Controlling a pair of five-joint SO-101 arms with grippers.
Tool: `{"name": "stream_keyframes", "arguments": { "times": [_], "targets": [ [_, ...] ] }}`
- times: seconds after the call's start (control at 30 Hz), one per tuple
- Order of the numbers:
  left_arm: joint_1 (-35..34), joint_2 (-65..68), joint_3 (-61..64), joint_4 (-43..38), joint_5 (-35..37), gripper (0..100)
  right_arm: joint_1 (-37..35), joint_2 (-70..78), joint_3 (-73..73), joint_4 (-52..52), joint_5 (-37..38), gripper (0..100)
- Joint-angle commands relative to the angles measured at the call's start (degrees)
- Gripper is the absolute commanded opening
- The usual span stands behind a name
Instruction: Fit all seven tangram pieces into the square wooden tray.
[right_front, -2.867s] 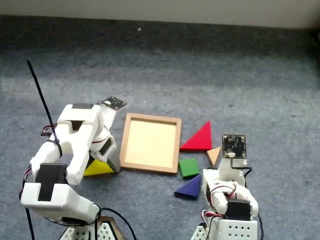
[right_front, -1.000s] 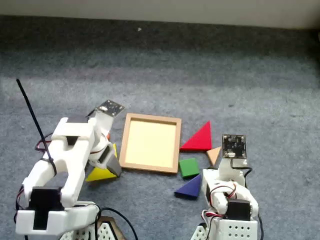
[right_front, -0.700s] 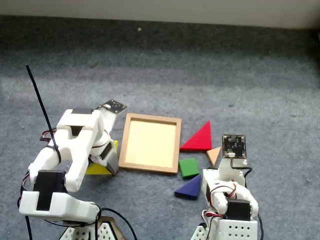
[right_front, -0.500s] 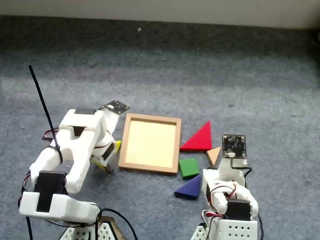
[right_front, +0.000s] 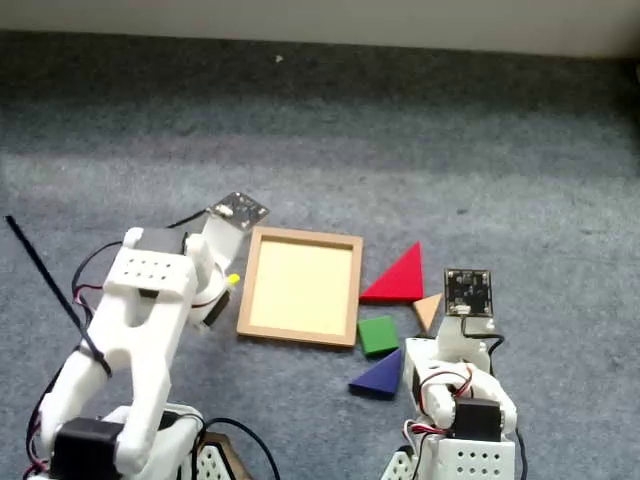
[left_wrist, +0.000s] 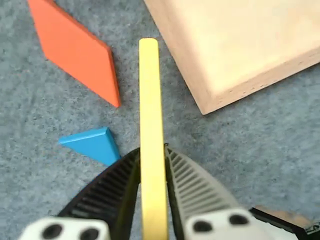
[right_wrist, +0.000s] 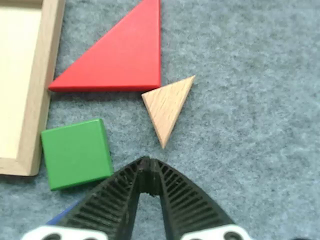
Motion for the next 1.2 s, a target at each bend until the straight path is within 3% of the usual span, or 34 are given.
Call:
{"name": "stream_keyframes", "arguments": {
  "times": [0.0, 0.23, 0.47, 0.93, 1.17],
  "targets": [
    [0.66, -6.46, -0.31, 1.85, -0.18, 1, 0.57, -0.66, 8.57, 0.40, 0.53, 0.9],
    [1.98, -7.34, -0.75, 1.67, 3.96, 0, 0.57, -0.66, 8.57, 0.40, 0.53, 0.9],
    [12.00, -6.90, -3.74, 1.05, 12.75, 0, 0.57, -0.66, 8.57, 0.40, 0.53, 0.9],
    [15.34, 6.20, -6.11, -13.98, 23.03, 0, 0.57, -0.66, 8.57, 0.40, 0.53, 0.9],
    [21.93, 6.90, -5.93, -19.08, 30.51, 0, 0.57, -0.66, 8.57, 0.40, 0.53, 0.9]
  ]
}}
